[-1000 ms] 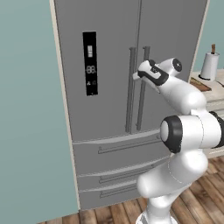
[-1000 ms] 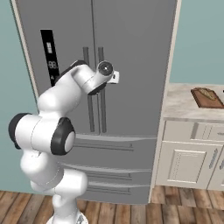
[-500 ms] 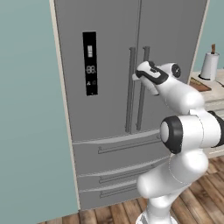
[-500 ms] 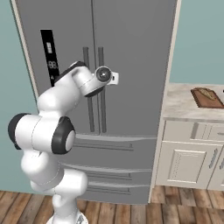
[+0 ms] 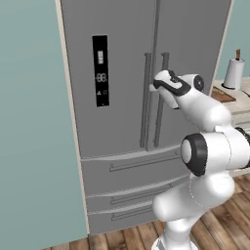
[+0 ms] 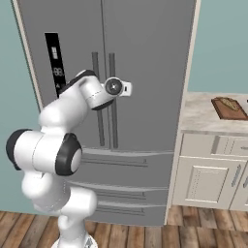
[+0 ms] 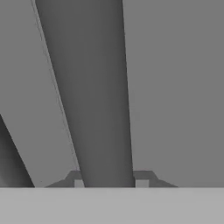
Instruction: Retrieve the sausage and cheese from the fridge and place them on the cutting board on the counter.
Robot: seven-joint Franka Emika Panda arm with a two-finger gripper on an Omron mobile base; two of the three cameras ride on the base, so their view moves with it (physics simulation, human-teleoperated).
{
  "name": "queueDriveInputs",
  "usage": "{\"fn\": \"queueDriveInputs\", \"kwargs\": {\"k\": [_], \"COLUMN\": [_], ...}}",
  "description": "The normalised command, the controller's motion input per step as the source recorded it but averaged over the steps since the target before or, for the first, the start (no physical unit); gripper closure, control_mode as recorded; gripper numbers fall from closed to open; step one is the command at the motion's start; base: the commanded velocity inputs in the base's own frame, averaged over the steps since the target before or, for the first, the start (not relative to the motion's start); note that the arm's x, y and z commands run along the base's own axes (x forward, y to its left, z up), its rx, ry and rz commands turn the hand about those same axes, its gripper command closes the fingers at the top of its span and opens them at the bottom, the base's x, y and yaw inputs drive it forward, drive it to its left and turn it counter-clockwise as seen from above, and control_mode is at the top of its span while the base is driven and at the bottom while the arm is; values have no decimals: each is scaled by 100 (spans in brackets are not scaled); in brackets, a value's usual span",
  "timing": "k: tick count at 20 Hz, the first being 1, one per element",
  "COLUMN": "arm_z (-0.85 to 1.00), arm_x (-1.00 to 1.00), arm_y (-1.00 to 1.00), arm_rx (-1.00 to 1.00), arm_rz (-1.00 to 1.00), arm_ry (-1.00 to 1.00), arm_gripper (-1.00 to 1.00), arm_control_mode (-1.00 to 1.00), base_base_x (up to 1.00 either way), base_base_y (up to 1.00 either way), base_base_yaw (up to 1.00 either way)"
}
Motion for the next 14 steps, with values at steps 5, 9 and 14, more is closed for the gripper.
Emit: {"fn": "queueDriveInputs", "kwargs": {"k": [5, 9, 14], "arm_z": [49, 47, 48], "arm_x": [-88, -98, -98], "arm_y": [-50, -80, -100], "arm_rx": [0, 0, 0], "arm_rz": [0, 0, 0], "arm_ry": [6, 5, 10], "arm_gripper": [100, 100, 100], "arm_control_mode": [-100, -100, -100], "base_base_x": [0, 0, 0], "base_base_y": [0, 0, 0], "base_base_yaw": [0, 0, 0]}}
